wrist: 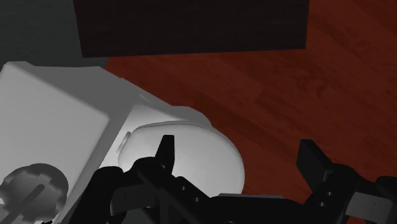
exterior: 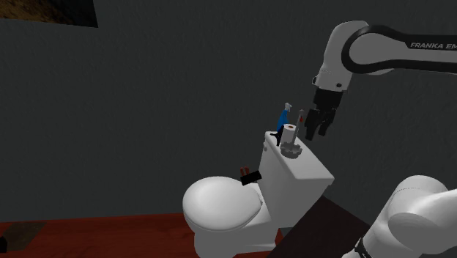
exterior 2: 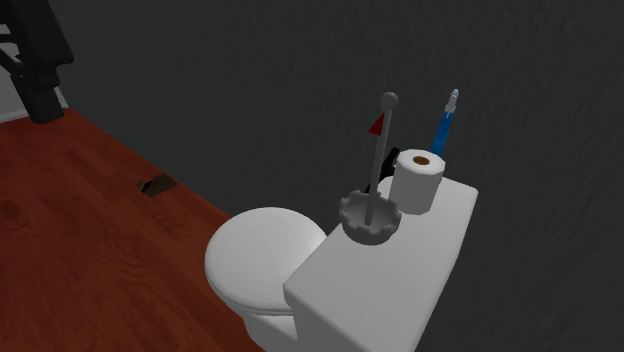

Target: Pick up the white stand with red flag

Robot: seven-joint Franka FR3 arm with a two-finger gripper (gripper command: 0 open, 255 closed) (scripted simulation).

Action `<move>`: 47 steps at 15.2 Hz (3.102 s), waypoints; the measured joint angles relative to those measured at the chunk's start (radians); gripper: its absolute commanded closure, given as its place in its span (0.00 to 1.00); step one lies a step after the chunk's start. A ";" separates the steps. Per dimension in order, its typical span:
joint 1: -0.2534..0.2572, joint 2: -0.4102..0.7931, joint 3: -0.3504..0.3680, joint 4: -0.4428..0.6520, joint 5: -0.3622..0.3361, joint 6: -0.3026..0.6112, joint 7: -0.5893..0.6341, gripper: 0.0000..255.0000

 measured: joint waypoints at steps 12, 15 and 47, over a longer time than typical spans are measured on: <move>-0.069 0.239 -0.149 0.022 -0.077 0.211 -0.147 0.00; -0.079 0.341 -0.187 0.050 -0.079 0.286 -0.184 0.00; -0.359 1.392 -0.341 0.869 0.241 0.568 -0.606 0.00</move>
